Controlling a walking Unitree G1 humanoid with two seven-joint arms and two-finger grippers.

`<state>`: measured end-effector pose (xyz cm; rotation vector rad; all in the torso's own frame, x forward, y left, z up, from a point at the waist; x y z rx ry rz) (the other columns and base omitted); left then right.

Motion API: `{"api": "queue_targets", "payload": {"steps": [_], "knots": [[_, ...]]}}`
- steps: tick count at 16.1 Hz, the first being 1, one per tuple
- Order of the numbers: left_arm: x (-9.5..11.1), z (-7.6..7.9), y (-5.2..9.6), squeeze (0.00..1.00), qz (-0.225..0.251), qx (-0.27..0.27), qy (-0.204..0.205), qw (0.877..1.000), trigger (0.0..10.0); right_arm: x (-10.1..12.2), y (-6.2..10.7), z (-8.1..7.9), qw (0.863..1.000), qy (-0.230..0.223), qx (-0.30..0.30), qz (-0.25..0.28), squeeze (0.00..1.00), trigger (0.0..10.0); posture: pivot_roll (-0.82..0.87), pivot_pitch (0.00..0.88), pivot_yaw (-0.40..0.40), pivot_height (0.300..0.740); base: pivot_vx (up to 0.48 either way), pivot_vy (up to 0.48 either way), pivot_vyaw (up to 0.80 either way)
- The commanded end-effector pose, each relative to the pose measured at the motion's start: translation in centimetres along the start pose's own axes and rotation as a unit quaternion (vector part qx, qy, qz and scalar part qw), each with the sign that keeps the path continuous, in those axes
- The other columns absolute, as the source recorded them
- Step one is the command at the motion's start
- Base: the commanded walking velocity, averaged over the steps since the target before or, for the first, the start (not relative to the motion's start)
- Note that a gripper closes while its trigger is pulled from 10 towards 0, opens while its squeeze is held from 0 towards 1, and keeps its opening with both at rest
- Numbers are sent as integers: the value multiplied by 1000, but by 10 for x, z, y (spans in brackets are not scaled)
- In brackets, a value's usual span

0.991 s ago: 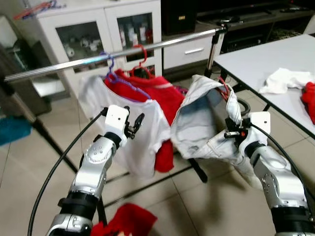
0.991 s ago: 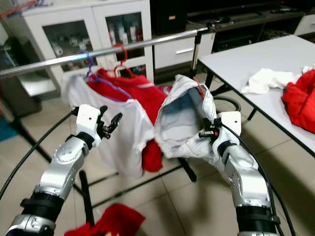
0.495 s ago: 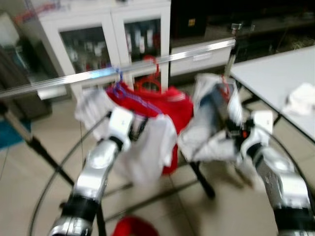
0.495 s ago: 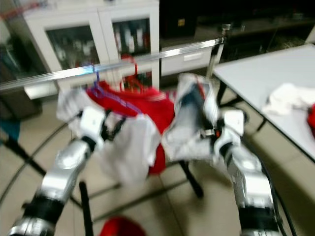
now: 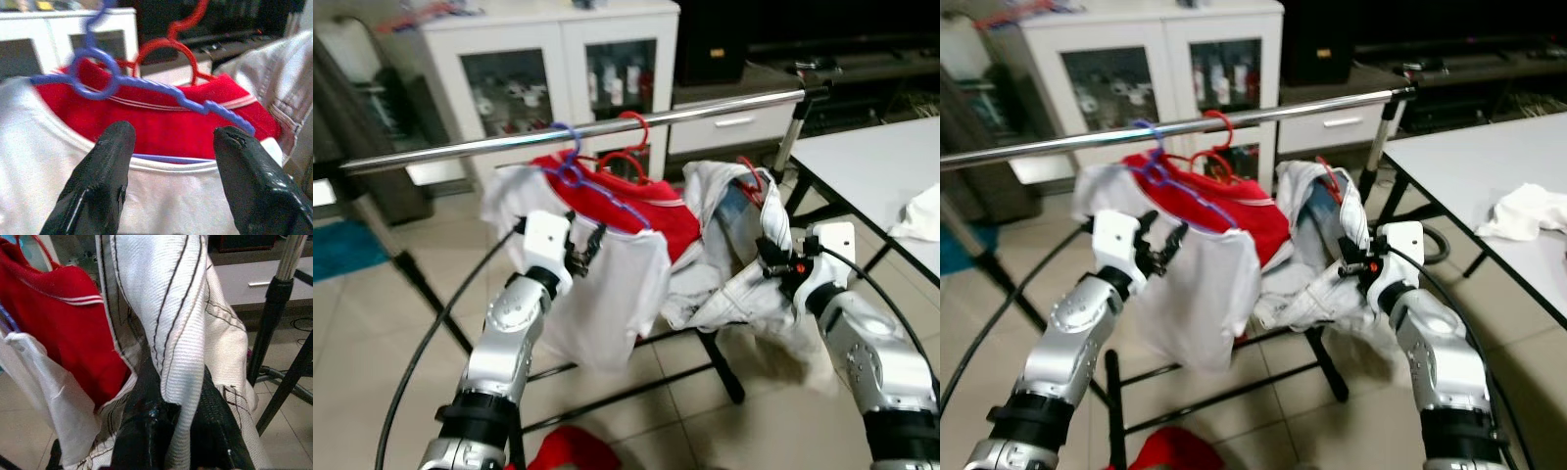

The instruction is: Hang hanger

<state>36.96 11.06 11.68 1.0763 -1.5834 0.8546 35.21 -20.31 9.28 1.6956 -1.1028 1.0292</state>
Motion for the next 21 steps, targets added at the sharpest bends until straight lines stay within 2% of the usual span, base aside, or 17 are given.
{"api": "queue_targets", "payload": {"steps": [1,3,4,5,7,10,13,19,21], "knots": [[3,-2,-1,0,1,7,4,1000,10000,22,-3,-8,999,16,15,41,0,10000,-95,0,23,740,0,-480,800],[4,-3,-2,0,0,8,0,1000,10000,17,-4,-13,999,19,18,35,0,10000,-96,0,27,740,0,-480,800],[4,-2,-2,0,-2,6,-1,1000,10000,19,-4,-9,999,16,3,45,0,10000,-96,0,27,740,0,-480,450],[3,1,-3,0,-6,-1,-12,1000,10000,23,-3,4,997,-18,-37,61,0,10000,-96,0,29,740,0,-480,0],[0,2,-3,0,-13,1,7,1000,10000,23,-2,10,997,-13,-52,62,0,10000,-96,0,29,740,0,0,0],[2,6,-5,0,-10,-16,-15,1000,10000,20,1,13,996,-16,-61,61,0,10000,-104,0,39,740,0,0,0],[6,9,-5,0,2,-24,-5,1000,10000,19,1,11,996,-15,-63,61,0,10000,-104,0,39,740,246,0,0],[5,10,-6,0,0,-27,-6,1000,10000,20,-1,14,996,-16,-68,58,0,10000,-102,0,35,740,440,0,-796],[5,9,-6,0,0,-27,-6,1000,10000,21,-2,8,997,-13,-52,60,0,10000,-104,0,36,740,441,0,0]]}}
Point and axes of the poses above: a point about 5 cm out from each wrist's last joint towards the gripper, its own y axis pointing back from the gripper into the wrist, its own x axis along the axis of the wrist's last joint, z = x × y, the point moved 6 cm from there along -y, pointing out of the wrist towards the gripper, and after that the axes turned 12 degrees about -y, right-handed, at the moved point
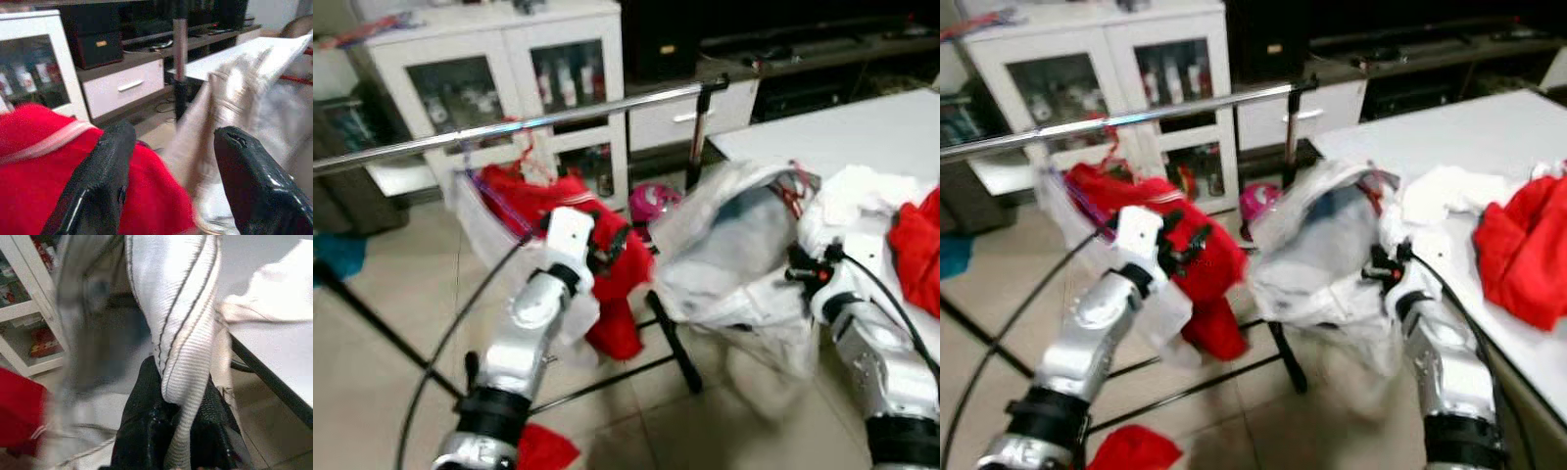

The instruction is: Hang hanger

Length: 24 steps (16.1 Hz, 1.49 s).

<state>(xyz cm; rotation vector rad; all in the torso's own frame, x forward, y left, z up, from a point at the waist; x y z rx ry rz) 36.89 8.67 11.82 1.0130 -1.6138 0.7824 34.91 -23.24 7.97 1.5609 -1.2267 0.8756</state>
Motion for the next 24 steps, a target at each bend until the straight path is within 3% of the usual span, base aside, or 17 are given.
{"api": "queue_targets", "payload": {"steps": [1,4,7,10,13,15,17,19,21,22,24], "knots": [[-2,-12,3,0,-3,16,-4,1000,10000,25,-6,-27,998,8,50,42,0,10000,-104,0,36,740,435,0,0],[3,-8,4,0,10,7,-6,1000,10000,19,1,-56,990,48,133,17,0,10000,-103,0,33,740,414,0,533],[8,-1,8,0,25,-8,0,1000,10000,14,9,-66,983,23,184,2,0,10000,-98,0,21,740,116,0,267],[5,-2,11,0,21,-12,-3,1000,10000,11,15,-61,981,43,190,-11,0,10000,-97,0,14,740,0,0,0],[1,5,13,0,13,-26,-10,1000,10000,13,19,-47,982,62,177,-20,0,10000,-99,0,12,740,0,0,0],[0,8,14,0,11,-37,-14,999,10000,12,25,-34,979,100,173,-39,0,10000,-103,0,16,740,0,0,0],[-3,3,19,0,6,-44,-18,999,10000,9,38,-26,968,136,200,-69,0,10000,-107,0,18,740,0,0,0],[-5,-2,24,0,0,-53,-27,998,10000,3,62,-25,941,174,264,-120,0,10000,-108,0,21,740,0,0,0],[-5,-3,27,0,-1,-54,-23,998,10000,0,82,-33,920,164,321,-152,0,10000,-109,0,25,740,0,0,0],[-4,0,29,0,0,-62,-20,998,10000,3,87,-41,917,138,344,-148,0,10000,-110,0,29,740,0,0,0],[-3,5,32,0,3,-77,-18,997,10000,12,75,-56,929,93,344,-101,0,10000,-110,0,29,740,0,0,0]]}}
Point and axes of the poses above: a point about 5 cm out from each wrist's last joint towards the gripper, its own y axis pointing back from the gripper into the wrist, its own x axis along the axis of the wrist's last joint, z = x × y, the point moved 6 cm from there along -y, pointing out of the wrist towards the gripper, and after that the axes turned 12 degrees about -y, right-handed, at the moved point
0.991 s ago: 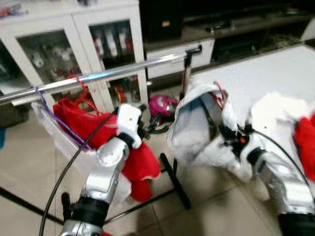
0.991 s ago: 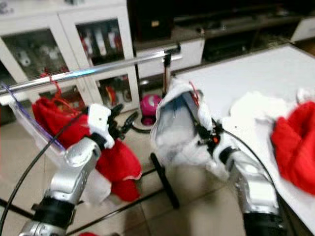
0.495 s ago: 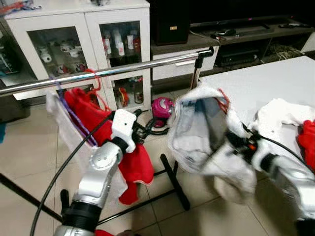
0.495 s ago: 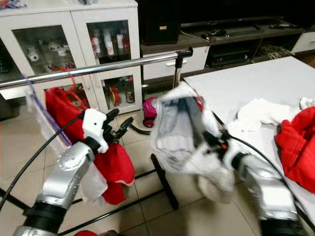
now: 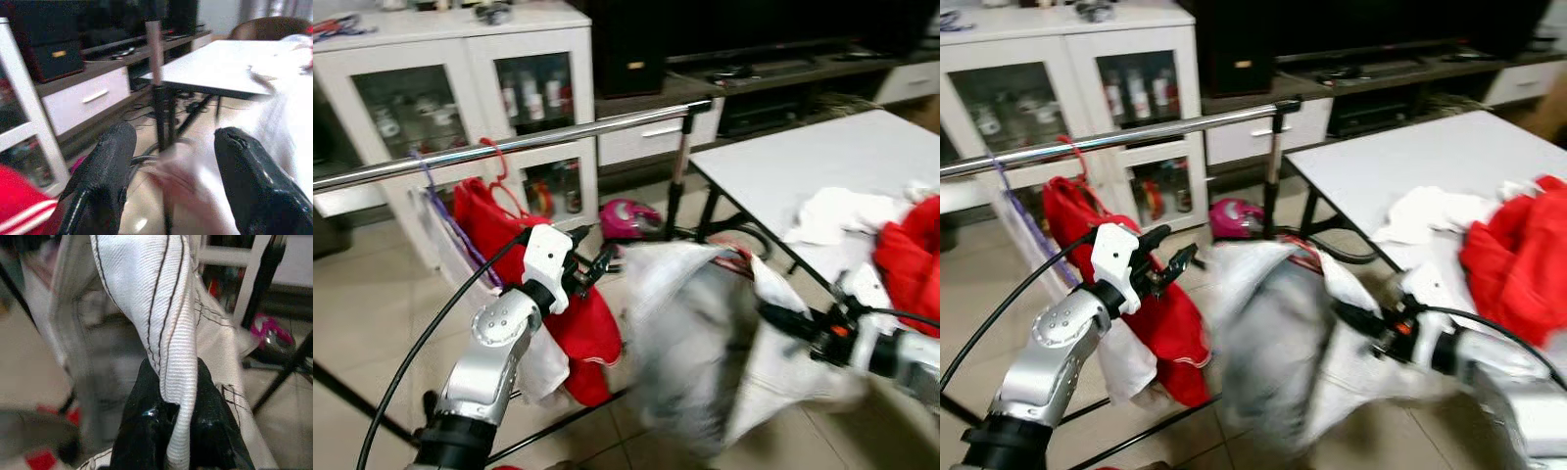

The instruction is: Hang hanger

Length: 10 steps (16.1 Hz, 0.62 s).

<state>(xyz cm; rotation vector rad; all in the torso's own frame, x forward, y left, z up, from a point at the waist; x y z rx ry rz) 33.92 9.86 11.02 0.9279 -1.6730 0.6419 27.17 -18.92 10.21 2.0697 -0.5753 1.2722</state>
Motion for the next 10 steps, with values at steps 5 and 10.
{"api": "queue_targets", "payload": {"steps": [5,10], "knots": [[14,-15,5,0,20,16,2,1000,10000,39,-38,17,990,5,-107,95,0,10000,-94,0,23,740,0,0,0],[15,-29,6,0,17,65,24,997,10000,51,-39,39,972,-13,-187,139,0,10000,-85,0,20,740,0,0,0]]}}
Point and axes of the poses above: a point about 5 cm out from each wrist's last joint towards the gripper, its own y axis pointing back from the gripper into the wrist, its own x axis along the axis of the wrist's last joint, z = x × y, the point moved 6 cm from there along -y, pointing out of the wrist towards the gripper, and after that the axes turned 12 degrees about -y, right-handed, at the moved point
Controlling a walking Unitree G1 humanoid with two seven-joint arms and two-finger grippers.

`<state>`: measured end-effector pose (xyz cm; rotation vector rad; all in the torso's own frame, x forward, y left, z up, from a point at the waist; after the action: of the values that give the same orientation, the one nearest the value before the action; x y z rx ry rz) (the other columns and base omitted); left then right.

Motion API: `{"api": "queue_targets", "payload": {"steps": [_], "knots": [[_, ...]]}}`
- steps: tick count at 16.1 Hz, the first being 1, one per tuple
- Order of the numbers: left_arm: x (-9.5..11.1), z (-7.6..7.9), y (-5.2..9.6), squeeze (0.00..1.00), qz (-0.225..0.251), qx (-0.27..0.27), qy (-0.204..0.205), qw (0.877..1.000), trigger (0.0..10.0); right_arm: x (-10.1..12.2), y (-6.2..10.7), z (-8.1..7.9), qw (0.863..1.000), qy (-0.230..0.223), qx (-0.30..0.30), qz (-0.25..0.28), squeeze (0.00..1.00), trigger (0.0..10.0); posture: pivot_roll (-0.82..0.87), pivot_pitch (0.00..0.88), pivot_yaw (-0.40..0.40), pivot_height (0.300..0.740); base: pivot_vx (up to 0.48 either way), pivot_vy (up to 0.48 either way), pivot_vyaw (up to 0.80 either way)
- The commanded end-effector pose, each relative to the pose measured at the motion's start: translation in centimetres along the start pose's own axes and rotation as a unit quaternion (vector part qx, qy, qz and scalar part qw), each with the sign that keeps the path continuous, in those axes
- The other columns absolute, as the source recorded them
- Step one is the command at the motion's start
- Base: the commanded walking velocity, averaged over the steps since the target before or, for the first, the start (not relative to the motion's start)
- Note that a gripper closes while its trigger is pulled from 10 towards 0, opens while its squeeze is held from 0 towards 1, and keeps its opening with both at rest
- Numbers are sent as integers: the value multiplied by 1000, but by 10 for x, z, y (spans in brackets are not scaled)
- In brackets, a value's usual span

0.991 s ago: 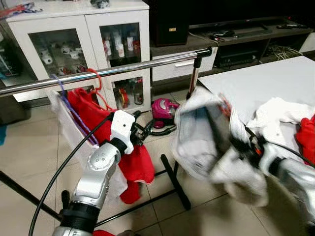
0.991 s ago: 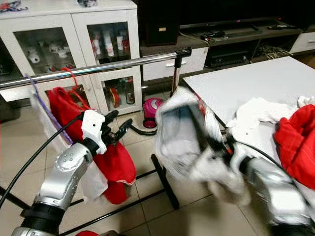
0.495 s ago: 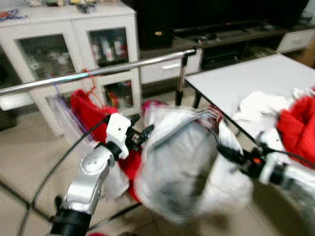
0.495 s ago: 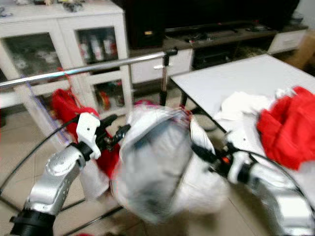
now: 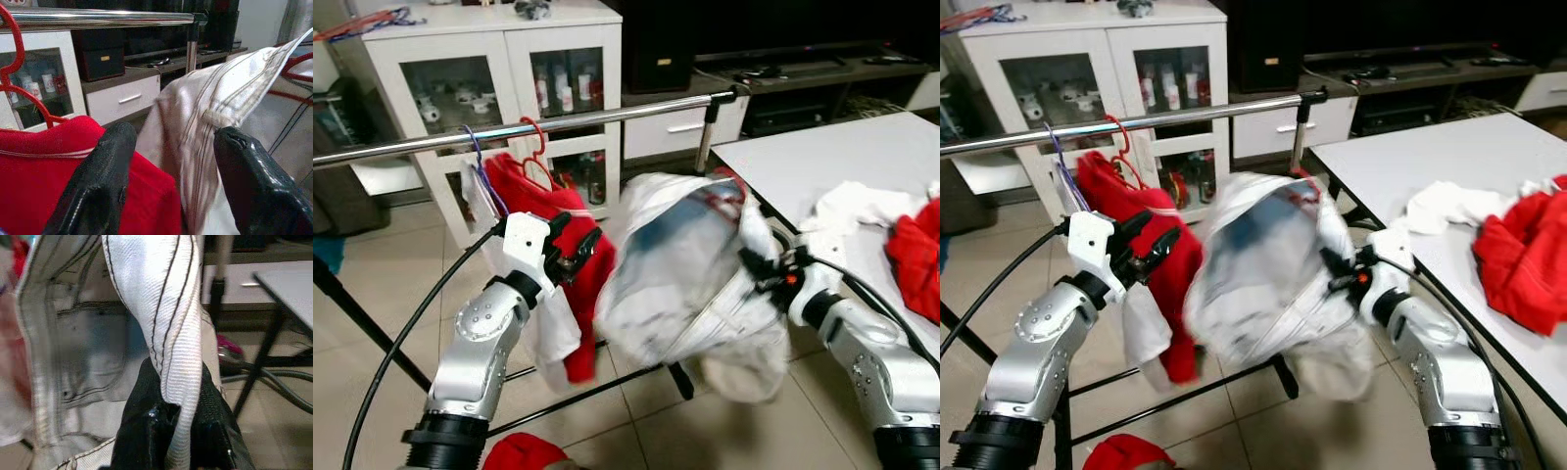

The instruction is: Hang hanger

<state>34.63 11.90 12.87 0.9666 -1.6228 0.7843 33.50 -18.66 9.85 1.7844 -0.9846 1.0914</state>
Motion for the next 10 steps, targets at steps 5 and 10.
{"api": "queue_targets", "payload": {"steps": [5,10], "knots": [[5,1,-6,0,3,3,2,1000,10000,40,-3,17,996,42,-49,64,0,10000,-84,0,25,740,0,0,0],[-1,-3,-7,0,-15,25,-11,1000,10000,27,-18,-9,999,6,16,51,0,10000,-82,0,15,740,0,0,0]]}}
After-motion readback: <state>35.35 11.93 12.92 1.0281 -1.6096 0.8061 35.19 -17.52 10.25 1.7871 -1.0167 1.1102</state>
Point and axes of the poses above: a point about 5 cm out from each wrist's last joint towards the gripper, its own y axis pointing back from the gripper into the wrist, its own x axis along the axis of the wrist's last joint, z = x × y, the point moved 6 cm from there along -y, pointing out of the wrist towards the gripper, and after that the axes turned 12 degrees about -y, right-handed, at the moved point
